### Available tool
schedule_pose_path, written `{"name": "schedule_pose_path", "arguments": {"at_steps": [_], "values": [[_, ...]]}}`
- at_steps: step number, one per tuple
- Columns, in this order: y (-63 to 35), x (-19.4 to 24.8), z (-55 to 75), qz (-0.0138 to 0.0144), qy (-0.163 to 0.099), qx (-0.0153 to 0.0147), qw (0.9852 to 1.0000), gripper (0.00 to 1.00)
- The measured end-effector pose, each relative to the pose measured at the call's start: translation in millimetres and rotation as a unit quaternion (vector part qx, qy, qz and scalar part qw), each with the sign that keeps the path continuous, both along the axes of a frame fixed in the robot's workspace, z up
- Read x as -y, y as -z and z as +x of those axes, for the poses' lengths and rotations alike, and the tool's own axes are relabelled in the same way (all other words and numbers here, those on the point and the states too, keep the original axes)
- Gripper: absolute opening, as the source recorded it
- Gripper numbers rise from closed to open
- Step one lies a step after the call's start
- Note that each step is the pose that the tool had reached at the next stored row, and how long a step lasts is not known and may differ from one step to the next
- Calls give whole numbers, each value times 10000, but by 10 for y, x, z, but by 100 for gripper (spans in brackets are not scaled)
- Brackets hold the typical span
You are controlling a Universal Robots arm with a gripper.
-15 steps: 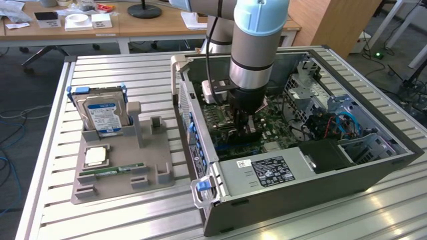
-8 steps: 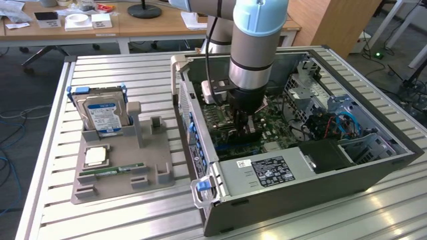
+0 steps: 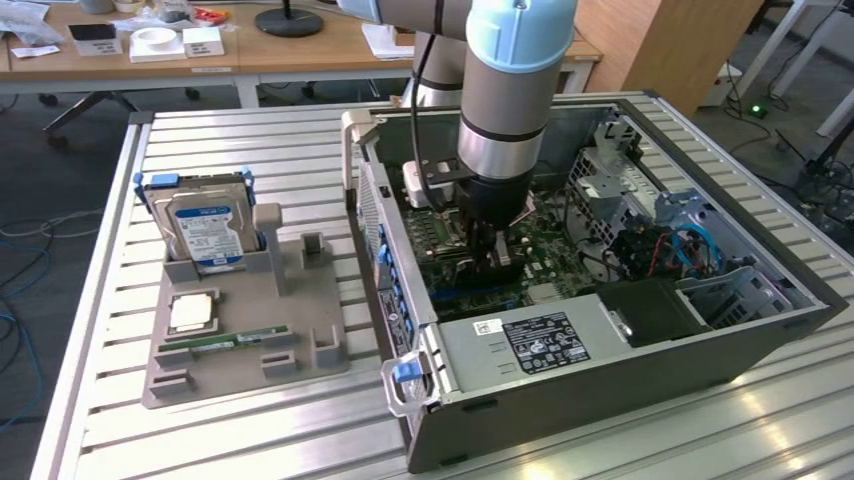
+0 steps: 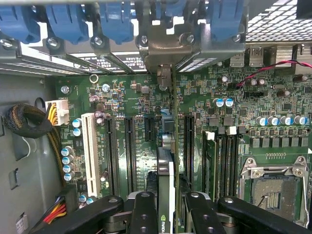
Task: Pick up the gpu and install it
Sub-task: 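Insert the gpu into the slot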
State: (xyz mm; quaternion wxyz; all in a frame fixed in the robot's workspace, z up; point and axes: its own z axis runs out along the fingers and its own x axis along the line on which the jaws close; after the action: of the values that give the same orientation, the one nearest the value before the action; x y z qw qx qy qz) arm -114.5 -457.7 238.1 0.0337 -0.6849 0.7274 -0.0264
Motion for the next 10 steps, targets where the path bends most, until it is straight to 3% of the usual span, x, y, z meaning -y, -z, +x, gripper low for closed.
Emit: {"name": "schedule_pose_path", "arguments": {"at_steps": [10], "values": [[0,0,0,0,0,0,10000,27]]}}
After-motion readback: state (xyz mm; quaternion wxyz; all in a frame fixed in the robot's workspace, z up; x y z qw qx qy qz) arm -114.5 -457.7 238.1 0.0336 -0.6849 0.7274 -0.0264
